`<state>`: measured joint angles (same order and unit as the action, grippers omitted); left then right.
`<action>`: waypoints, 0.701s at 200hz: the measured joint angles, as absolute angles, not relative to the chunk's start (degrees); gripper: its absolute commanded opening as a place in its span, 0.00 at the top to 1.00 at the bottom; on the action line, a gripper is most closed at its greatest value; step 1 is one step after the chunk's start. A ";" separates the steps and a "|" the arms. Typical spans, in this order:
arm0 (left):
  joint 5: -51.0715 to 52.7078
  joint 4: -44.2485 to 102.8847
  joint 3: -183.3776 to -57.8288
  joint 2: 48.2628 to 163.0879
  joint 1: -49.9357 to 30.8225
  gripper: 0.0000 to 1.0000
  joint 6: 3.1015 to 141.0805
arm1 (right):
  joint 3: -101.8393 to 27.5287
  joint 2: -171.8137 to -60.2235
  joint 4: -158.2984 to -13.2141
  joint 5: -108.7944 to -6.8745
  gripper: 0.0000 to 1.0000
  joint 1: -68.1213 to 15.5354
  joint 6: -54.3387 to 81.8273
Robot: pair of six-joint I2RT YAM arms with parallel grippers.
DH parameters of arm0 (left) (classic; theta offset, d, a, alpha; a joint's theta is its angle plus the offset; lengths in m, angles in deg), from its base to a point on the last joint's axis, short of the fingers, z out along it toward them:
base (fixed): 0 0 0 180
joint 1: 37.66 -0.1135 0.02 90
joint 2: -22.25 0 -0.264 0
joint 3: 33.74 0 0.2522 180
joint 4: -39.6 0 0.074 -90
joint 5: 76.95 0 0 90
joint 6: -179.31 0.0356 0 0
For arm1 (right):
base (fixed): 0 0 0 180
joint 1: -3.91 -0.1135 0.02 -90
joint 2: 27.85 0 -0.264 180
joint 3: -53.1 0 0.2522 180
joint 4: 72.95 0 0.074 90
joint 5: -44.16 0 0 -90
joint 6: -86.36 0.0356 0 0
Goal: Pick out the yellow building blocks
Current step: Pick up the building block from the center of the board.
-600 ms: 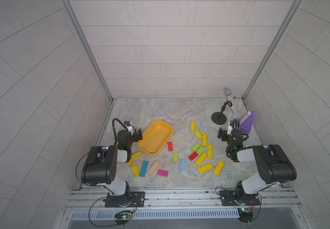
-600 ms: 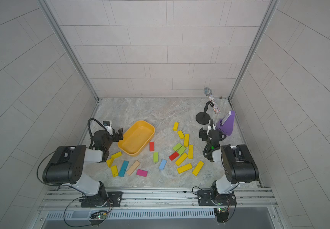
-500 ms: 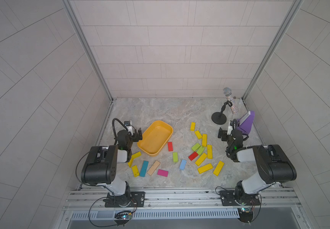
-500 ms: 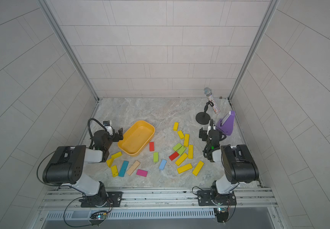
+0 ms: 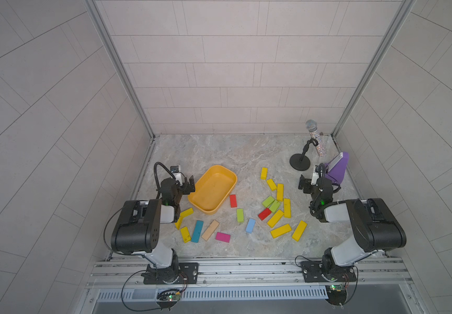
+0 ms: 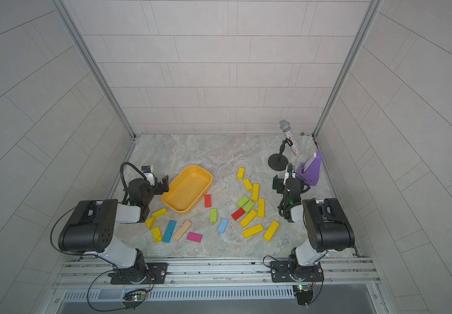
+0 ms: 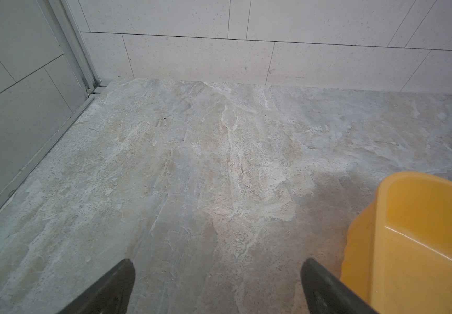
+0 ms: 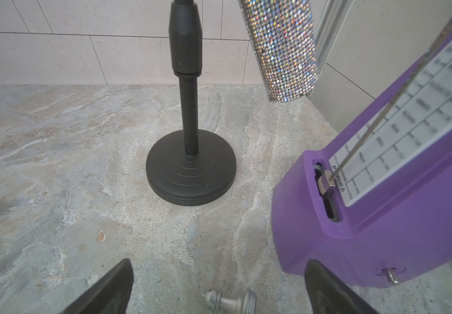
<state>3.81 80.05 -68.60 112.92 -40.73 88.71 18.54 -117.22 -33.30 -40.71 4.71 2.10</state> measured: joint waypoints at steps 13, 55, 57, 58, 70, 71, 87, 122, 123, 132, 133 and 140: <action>3.81 80.03 -68.60 112.92 -40.73 0.00 88.71 | 18.54 -117.22 -33.28 -40.69 0.01 4.60 1.99; 3.81 80.03 -68.60 112.92 -40.70 0.00 88.71 | 18.54 -117.22 -33.34 -41.93 0.01 4.18 1.40; 3.81 80.03 -68.60 112.92 -40.73 0.00 88.71 | 18.54 -117.22 -33.34 -41.98 0.01 4.18 1.38; 3.81 80.03 -68.60 112.92 -40.73 0.00 88.71 | 18.54 -117.22 -33.34 -41.98 0.01 4.18 1.38; 3.83 80.03 -68.60 112.92 -40.73 0.00 88.71 | 18.54 -117.22 -33.34 -42.04 0.01 4.18 1.29; 3.81 80.03 -68.60 112.92 -40.73 0.00 88.71 | 18.54 -117.22 -33.34 -42.04 0.01 4.18 1.29; 3.81 80.03 -68.60 112.92 -40.70 0.00 88.71 | 18.54 -117.22 -33.39 -42.39 0.01 4.25 1.29; 5.76 81.19 -66.94 111.19 -41.05 0.00 87.35 | 18.74 -116.95 -33.02 -44.36 0.01 5.25 1.35; 5.89 81.17 -66.77 110.95 -41.05 0.00 87.33 | 18.78 -116.91 -32.95 -44.40 0.01 5.25 1.35; 6.79 80.40 -65.67 108.31 -41.12 0.00 86.94 | 20.02 -115.23 -32.93 -44.36 0.01 5.25 1.33; 6.92 80.12 -65.48 107.65 -41.12 0.00 86.81 | 20.29 -114.72 -32.99 -44.36 0.01 5.23 1.33; 7.57 78.74 -64.82 104.44 -41.12 0.00 86.50 | 21.69 -111.99 -33.56 -44.05 0.01 5.19 1.38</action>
<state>7.57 78.74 -64.82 104.44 -41.12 86.50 21.69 -111.99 -33.56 -44.05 5.19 1.38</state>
